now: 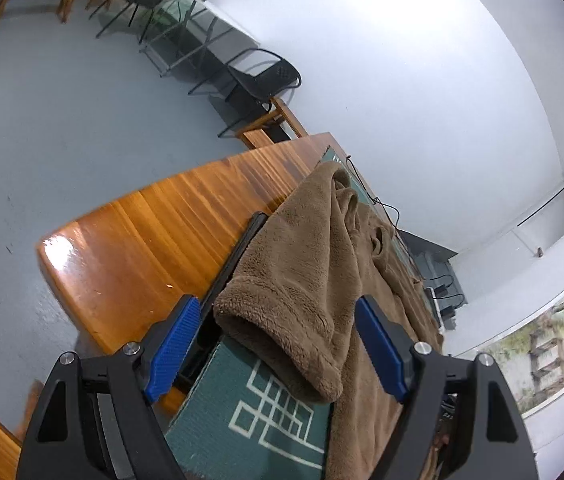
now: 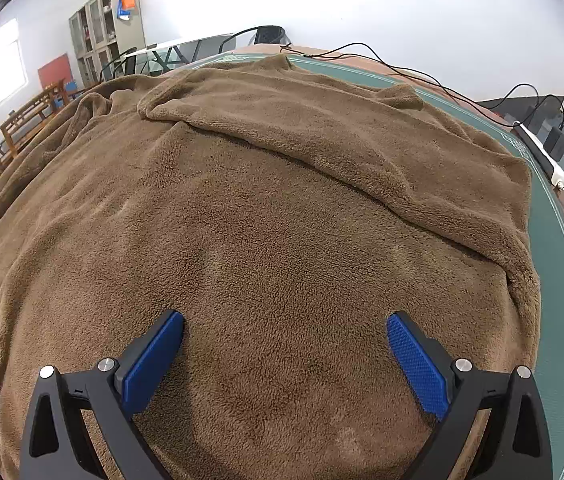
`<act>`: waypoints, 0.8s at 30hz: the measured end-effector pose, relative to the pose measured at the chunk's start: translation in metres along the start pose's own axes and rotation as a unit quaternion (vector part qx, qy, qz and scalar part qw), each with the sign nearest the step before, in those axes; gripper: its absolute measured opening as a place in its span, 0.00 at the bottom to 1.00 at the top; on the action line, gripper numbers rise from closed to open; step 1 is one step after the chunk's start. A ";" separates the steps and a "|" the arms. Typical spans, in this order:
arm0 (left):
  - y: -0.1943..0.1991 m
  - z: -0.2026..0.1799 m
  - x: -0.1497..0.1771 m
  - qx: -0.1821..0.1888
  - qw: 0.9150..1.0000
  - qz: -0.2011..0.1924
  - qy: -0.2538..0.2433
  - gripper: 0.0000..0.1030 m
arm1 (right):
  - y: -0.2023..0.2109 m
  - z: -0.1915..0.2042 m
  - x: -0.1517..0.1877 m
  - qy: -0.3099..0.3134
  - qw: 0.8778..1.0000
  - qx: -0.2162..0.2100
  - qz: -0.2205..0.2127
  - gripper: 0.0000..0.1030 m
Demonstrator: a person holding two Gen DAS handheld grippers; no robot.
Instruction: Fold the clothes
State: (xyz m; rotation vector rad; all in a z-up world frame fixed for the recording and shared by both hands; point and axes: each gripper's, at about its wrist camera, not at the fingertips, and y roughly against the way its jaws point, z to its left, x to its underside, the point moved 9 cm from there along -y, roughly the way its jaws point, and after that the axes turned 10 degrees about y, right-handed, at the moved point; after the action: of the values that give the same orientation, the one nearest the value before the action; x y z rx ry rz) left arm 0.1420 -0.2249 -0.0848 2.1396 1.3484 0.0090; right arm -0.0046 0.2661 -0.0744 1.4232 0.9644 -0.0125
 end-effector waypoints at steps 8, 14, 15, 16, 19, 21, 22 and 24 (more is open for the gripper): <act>-0.007 0.000 -0.009 0.024 0.999 0.007 0.028 0.80 | 0.000 0.000 0.000 -0.001 1.000 -0.001 -0.002 0.99; -0.010 -0.012 -0.007 0.017 1.000 0.009 0.004 0.60 | 0.000 0.000 0.001 -0.001 1.000 -0.001 -0.002 0.99; -0.011 -0.012 -0.006 0.011 1.000 0.010 -0.001 0.54 | 0.000 0.000 0.001 -0.001 1.000 -0.001 -0.002 0.99; -0.012 -0.012 -0.006 0.003 1.000 0.010 -0.004 0.49 | 0.000 0.000 0.001 -0.001 1.000 -0.001 -0.003 0.99; -0.016 -0.009 -0.004 -0.020 1.000 0.008 -0.012 0.38 | 0.001 0.000 0.001 -0.001 1.000 -0.001 -0.003 0.99; -0.017 -0.010 -0.005 -0.033 0.999 0.002 -0.019 0.29 | 0.001 0.000 0.001 -0.001 1.000 -0.001 -0.003 0.99; -0.016 -0.010 -0.006 -0.037 0.999 -0.001 -0.020 0.27 | 0.001 0.000 0.001 -0.001 1.000 -0.001 -0.003 0.99; -0.014 -0.012 -0.008 -0.039 0.999 -0.007 -0.022 0.23 | 0.001 0.000 0.001 -0.002 1.000 -0.001 -0.003 0.99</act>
State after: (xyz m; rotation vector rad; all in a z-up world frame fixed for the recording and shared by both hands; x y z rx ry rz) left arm 0.1229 -0.2217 -0.0796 2.0535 1.3173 0.0077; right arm -0.0036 0.2666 -0.0743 1.4188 0.9662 -0.0187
